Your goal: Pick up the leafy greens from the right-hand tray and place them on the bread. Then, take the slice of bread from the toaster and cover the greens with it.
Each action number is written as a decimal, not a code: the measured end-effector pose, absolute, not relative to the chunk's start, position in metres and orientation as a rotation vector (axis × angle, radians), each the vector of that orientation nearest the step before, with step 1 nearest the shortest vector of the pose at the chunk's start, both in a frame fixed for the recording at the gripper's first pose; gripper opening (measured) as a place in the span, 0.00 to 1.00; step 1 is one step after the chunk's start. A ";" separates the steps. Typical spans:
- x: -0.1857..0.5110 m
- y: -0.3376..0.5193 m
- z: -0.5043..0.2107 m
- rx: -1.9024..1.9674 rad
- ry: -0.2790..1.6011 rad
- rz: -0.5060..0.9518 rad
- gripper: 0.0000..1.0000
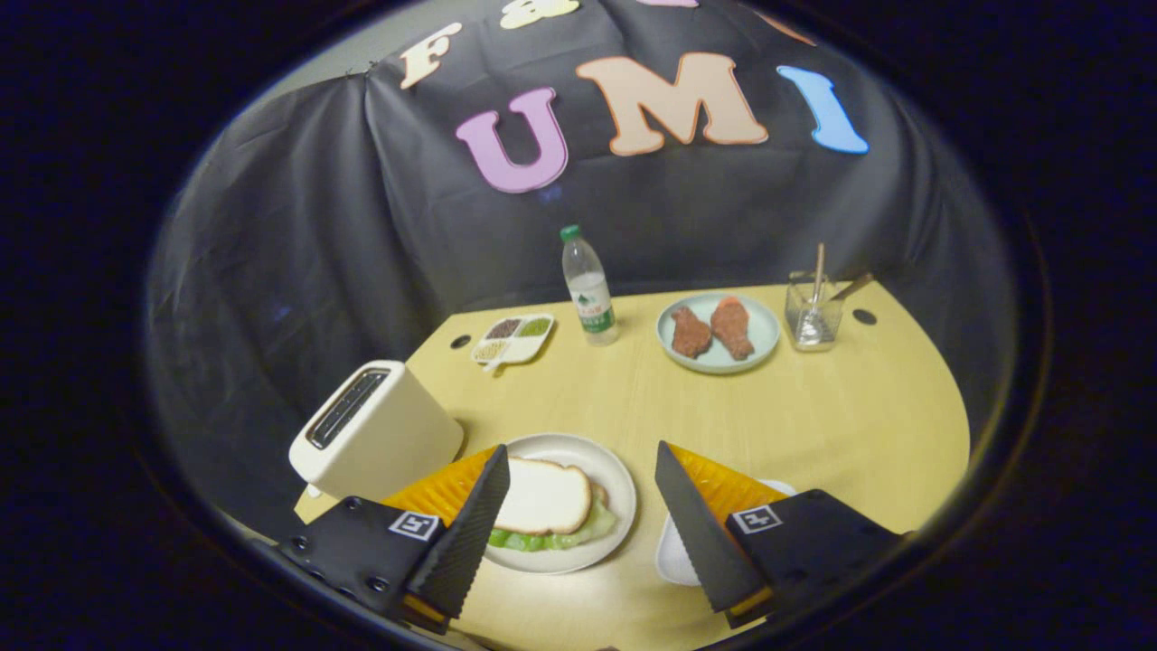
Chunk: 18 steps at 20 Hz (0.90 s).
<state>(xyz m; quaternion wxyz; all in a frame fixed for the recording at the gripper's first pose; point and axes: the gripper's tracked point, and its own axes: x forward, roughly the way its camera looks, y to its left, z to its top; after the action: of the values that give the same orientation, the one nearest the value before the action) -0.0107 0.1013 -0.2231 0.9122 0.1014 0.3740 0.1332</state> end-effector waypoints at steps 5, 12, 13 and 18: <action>-0.002 0.066 -0.168 0.199 0.613 0.190 1.00; 0.006 0.011 -0.088 0.104 0.392 0.058 1.00; 0.005 0.006 -0.081 0.082 0.377 0.045 1.00; -0.002 -0.004 -0.043 0.046 0.303 0.020 1.00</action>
<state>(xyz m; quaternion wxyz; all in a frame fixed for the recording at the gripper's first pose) -0.0024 -0.0044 -0.0428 0.9882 0.0230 0.1510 0.0099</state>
